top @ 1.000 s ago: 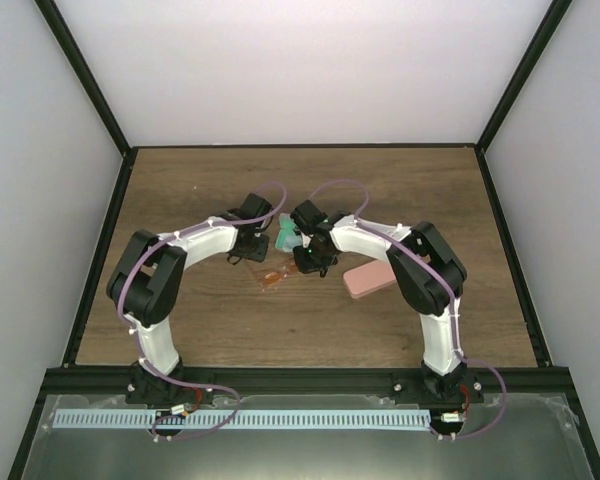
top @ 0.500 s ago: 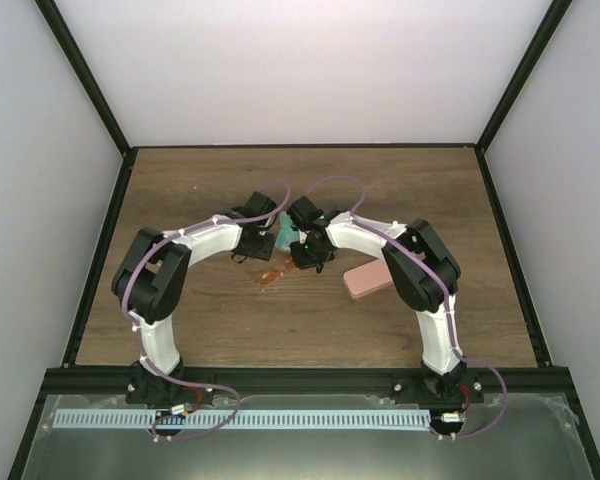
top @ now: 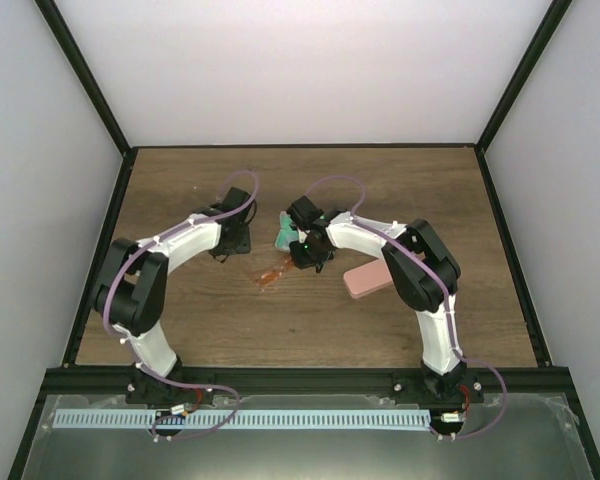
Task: Organize the sunglasses
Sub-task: Fold the sunglasses at the center of the board.
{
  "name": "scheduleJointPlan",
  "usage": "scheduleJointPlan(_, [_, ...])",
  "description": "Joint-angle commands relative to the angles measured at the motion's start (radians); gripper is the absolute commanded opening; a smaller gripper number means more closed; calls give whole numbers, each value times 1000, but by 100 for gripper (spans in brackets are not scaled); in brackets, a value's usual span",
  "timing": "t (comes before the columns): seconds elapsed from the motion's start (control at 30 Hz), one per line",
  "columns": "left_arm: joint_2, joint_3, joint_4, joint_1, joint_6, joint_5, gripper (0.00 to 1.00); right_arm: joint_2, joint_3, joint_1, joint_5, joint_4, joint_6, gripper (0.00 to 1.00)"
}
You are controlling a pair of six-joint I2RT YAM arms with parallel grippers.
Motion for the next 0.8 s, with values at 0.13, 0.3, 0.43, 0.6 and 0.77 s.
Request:
scheduleJointPlan(0.13, [67,25,-133,-14,-291,94,53,42,-23,-7,-13,4,-7,17])
scheduleJointPlan(0.3, [99,-18,-100,-23,-323,149,53,47,-25,-7,-21,5,-11,18])
scheduleJointPlan(0.43, [122,-14,-104,-32,-355,202,51,47,-28,-8,-19,5,-13,18])
scheduleJointPlan(0.6, [134,-19,-120,-71,-422,210,47,50,-26,-7,-13,6,-15,18])
scheduleJointPlan(0.77, [163,-6,-124,-97,-410,199,35,52,-27,-8,-12,7,-16,18])
